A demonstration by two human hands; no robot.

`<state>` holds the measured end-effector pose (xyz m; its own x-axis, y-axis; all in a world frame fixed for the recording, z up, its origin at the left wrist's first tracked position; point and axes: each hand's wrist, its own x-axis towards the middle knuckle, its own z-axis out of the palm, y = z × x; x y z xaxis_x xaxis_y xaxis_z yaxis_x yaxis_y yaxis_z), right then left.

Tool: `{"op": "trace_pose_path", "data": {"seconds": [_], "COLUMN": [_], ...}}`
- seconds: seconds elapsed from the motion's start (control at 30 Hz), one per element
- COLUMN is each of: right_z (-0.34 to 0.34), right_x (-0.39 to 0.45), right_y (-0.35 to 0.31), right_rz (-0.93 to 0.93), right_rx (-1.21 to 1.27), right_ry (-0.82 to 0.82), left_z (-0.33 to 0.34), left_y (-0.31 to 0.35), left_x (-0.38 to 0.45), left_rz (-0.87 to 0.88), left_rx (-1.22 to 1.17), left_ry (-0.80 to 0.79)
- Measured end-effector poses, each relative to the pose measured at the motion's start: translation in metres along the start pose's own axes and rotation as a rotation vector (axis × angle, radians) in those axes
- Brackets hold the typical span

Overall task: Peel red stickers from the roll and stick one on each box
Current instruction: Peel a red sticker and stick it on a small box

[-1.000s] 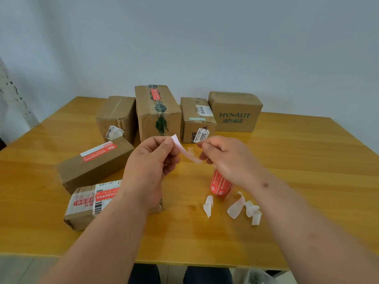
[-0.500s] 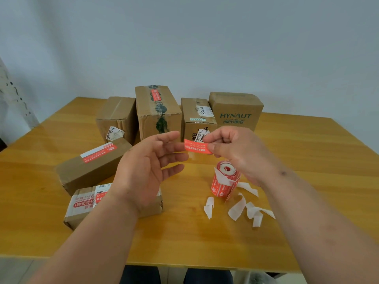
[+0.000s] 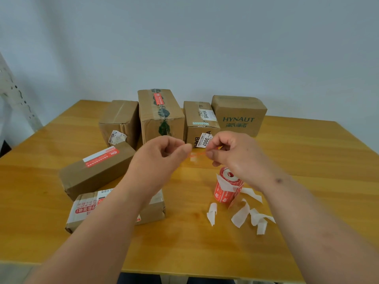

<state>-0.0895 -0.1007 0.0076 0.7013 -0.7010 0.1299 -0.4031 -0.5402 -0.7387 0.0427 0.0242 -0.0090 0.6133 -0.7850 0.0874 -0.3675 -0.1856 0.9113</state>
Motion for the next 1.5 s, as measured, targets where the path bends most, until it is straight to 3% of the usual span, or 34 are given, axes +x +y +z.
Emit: {"op": "trace_pose_path", "data": {"seconds": [0.1,0.17,0.23,0.4,0.5,0.63,0.77,0.93,1.17,1.5], "right_z": [0.007,0.009,0.008,0.013,0.017,0.027,0.045,0.062,0.057,0.003], "right_x": [0.007,0.012,0.017,0.032,0.05,0.083,0.11,0.122,0.109,0.065], "right_y": [-0.008,-0.011,-0.011,-0.014,-0.012,-0.015,-0.022,-0.018,-0.022,-0.054], "right_rz": [-0.071,-0.101,-0.105,-0.09,0.01,0.219,0.387,0.455,0.364,0.003], "right_rx": [-0.078,-0.1,-0.078,0.014,0.083,0.421,0.712,0.759,0.662,0.866], "right_ry": [-0.018,-0.045,-0.059,-0.013,0.074,0.181,0.19,0.159,0.263,0.338], "left_z": [0.004,0.003,-0.002,-0.02,-0.036,-0.046,-0.043,-0.039,-0.038,-0.057], "left_y": [0.004,0.002,-0.003,-0.007,-0.015,-0.022,-0.025,-0.036,-0.032,0.01], "left_x": [0.002,0.006,0.012,0.027,0.046,0.069,0.089,0.103,0.091,0.058], "left_rz": [0.008,0.03,0.02,-0.062,-0.078,-0.073,-0.114,-0.257,-0.174,-0.015], "left_rx": [0.185,0.207,0.14,-0.058,-0.053,-0.009,-0.063,-0.082,-0.145,-0.617], "left_ry": [-0.147,-0.098,-0.013,0.001,0.123,0.24,0.169,0.082,0.114,0.23]}}
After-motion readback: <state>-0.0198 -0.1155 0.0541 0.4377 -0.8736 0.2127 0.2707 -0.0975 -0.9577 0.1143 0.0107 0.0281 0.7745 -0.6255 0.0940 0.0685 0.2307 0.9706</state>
